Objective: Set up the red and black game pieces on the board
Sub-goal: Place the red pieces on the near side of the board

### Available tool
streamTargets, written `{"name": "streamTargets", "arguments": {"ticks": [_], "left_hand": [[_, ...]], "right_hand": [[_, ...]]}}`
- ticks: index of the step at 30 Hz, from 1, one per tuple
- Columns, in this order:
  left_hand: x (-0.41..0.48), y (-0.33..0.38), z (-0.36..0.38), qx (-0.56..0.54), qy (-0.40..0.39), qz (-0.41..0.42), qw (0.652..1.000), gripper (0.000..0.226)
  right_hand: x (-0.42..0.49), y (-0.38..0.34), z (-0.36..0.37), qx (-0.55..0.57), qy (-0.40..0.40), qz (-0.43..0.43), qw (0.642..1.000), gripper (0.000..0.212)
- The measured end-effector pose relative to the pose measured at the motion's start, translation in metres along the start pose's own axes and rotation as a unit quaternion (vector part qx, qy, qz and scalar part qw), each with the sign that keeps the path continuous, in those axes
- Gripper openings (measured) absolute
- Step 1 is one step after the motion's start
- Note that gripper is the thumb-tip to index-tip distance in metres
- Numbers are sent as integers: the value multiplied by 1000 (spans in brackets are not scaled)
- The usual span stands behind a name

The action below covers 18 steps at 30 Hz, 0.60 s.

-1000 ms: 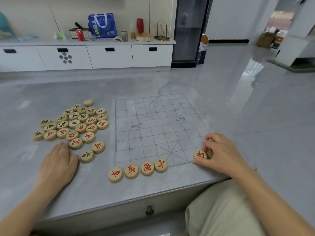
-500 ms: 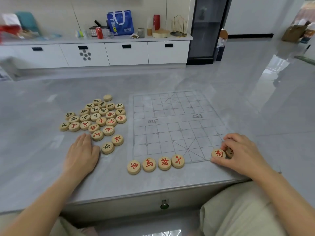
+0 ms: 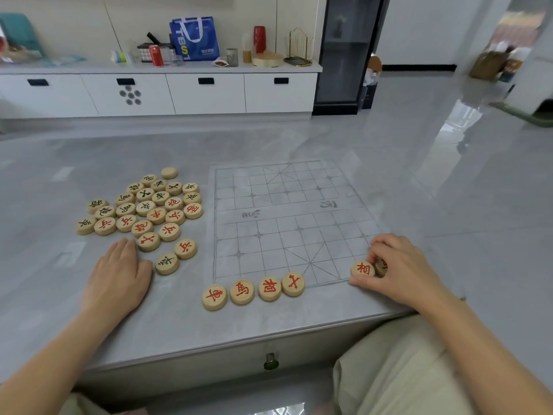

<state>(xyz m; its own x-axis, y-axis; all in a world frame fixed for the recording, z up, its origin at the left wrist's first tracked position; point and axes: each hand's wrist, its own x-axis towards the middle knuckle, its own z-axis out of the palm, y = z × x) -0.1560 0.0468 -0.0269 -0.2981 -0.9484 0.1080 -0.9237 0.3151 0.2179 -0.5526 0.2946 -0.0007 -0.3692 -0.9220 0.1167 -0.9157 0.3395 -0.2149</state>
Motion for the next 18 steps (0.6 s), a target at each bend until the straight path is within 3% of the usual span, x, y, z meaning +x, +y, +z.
{"name": "streamTargets", "arguments": {"ticks": [3, 7, 18], "left_hand": [[0, 0, -1, -3, -4, -5, 1000, 36], [-4, 4, -6, -7, -5, -13, 1000, 45], [-9, 7, -6, -24, -19, -12, 999, 63]], "right_hand": [[1, -1, 0, -11, -12, 4, 1000, 59], [2, 2, 6, 5, 26, -7, 1000, 78], [14, 15, 17, 48, 26, 46, 997, 60]]}}
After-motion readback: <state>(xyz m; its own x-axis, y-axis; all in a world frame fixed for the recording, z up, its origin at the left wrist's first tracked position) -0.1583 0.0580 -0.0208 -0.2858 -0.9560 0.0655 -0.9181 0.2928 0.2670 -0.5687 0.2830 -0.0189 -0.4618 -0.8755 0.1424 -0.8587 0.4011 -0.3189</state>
